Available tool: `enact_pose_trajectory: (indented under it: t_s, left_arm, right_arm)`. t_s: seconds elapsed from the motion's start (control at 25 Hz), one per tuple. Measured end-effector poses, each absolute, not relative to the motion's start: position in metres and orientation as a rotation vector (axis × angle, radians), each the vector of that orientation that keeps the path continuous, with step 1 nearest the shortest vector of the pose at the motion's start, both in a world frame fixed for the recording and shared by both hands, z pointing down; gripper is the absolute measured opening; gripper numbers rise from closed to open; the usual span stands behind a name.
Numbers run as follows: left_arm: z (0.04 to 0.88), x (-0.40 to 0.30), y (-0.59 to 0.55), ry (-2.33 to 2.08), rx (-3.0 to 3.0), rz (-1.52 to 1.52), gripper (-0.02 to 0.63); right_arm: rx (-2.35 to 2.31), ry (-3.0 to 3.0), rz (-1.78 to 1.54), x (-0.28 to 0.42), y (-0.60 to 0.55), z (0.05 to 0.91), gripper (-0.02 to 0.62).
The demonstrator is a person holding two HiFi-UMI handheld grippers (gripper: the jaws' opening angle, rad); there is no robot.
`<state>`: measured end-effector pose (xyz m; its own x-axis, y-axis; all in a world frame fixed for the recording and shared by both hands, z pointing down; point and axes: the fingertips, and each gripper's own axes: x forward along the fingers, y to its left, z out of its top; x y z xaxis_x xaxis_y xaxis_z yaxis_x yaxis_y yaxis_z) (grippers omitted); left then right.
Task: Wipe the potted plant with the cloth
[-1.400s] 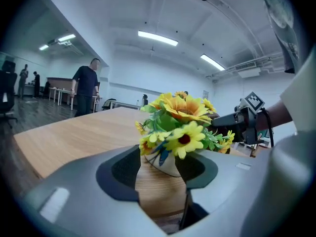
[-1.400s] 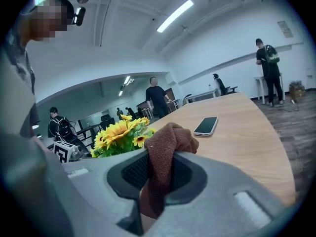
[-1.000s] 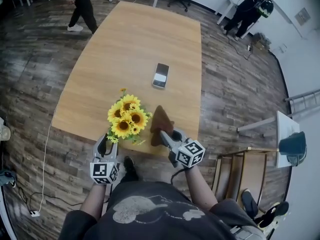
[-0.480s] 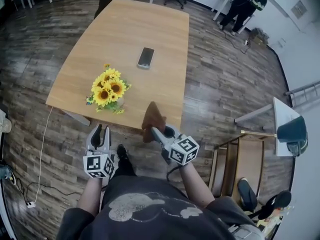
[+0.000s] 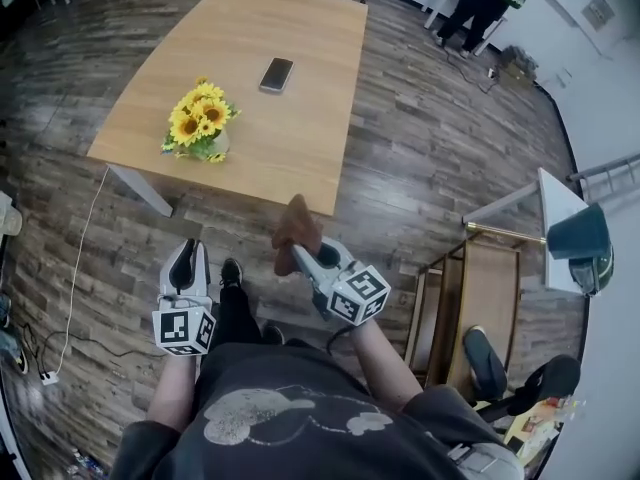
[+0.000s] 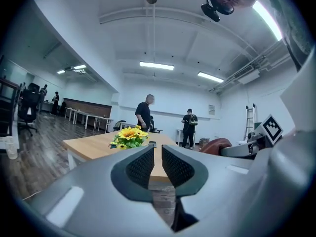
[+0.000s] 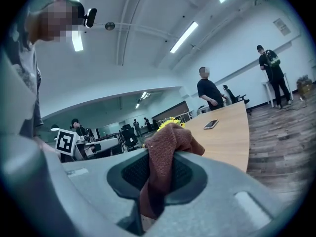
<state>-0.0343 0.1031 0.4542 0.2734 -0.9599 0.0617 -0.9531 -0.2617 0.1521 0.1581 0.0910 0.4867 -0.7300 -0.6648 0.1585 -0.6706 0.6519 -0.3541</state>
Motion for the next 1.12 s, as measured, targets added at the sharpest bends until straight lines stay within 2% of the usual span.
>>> enact_pose_trajectory:
  t_s: [0.16, 0.48, 1.12]
  left_arm:
    - [0.442, -0.032, 0.137, -1.834, 2.396, -0.048, 0.018]
    - [0.430, -0.032, 0.165, -1.815, 2.400, -0.084, 0.018]
    - [0.435, -0.055, 0.253, -1.717, 2.479, -0.011, 0.018]
  right_arm:
    - [1.138, -2.847, 0.642, 0.161, 0.122, 0.489, 0.055]
    - [1.181, -2.845, 0.643, 0.162, 0.151, 0.489, 0.054]
    - [1.135, -2.846, 0.580, 0.100, 0.242, 0.468, 0.054]
